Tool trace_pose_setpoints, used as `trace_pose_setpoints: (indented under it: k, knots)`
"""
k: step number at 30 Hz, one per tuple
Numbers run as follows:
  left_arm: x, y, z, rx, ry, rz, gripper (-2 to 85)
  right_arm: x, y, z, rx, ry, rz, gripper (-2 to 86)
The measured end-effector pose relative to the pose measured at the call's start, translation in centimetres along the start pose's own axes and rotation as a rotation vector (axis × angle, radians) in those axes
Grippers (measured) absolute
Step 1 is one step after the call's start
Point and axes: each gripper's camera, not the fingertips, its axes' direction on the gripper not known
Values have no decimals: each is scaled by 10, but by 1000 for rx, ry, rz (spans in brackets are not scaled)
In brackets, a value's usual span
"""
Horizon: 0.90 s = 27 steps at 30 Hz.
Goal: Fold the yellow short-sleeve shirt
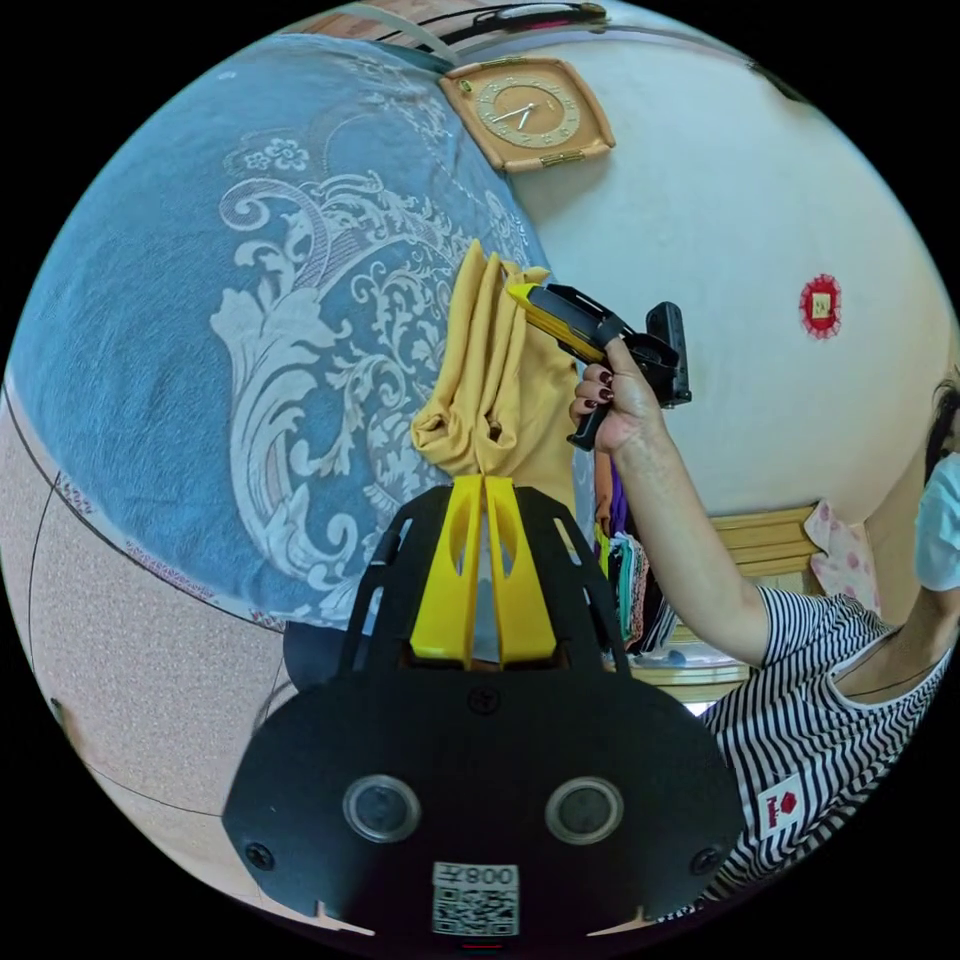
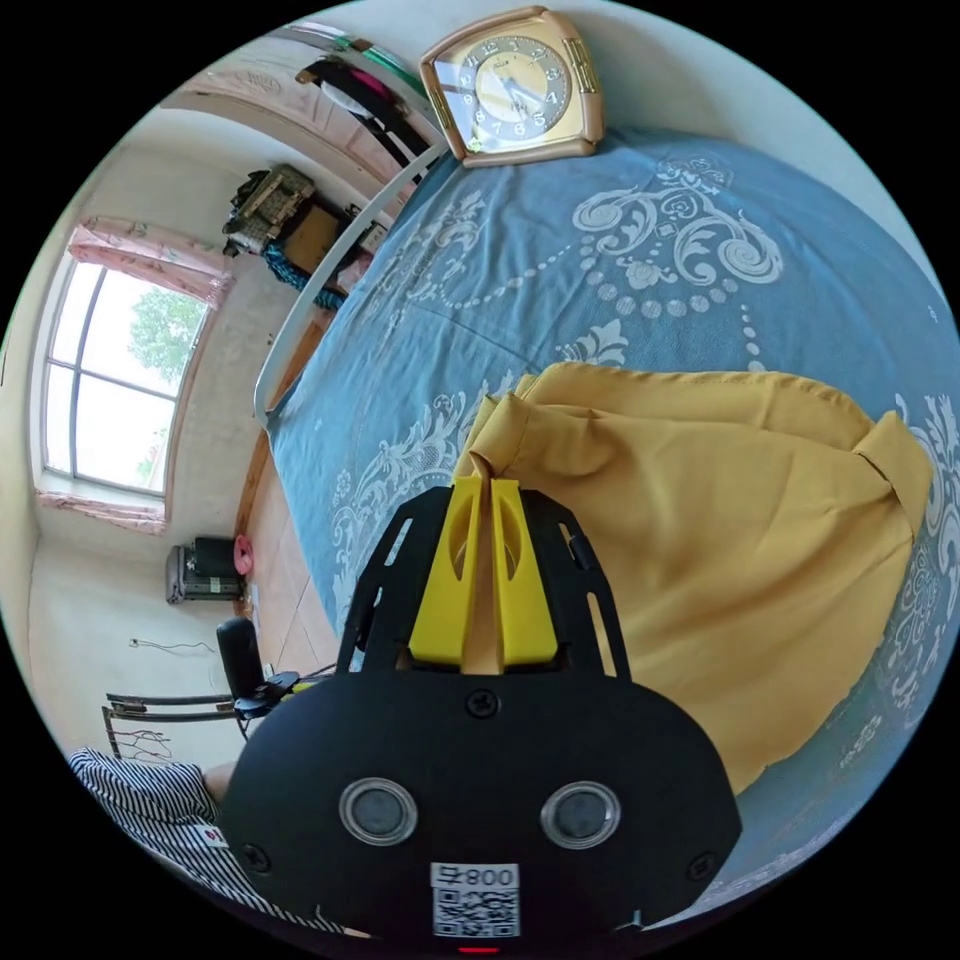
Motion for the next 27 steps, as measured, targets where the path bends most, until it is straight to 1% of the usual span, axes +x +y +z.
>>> trace_pose_setpoints:
  k: [11,13,18,22,27]
  knots:
    - [-68,84,94,4,26,-27,2,-66,-84,-23,-44,17,-58,7]
    - [-74,95,108,0,24,-26,2,-75,-101,-27,-66,13,-57,6]
    - [-82,125,137,37,19,-12,2,-97,-126,-45,-52,-2,-66,6]
    - [-91,145,167,24,22,-25,2,-115,-147,-54,-72,9,-79,7]
    - [-90,171,182,59,-13,-16,2,-130,-157,-92,-24,-29,-88,11]
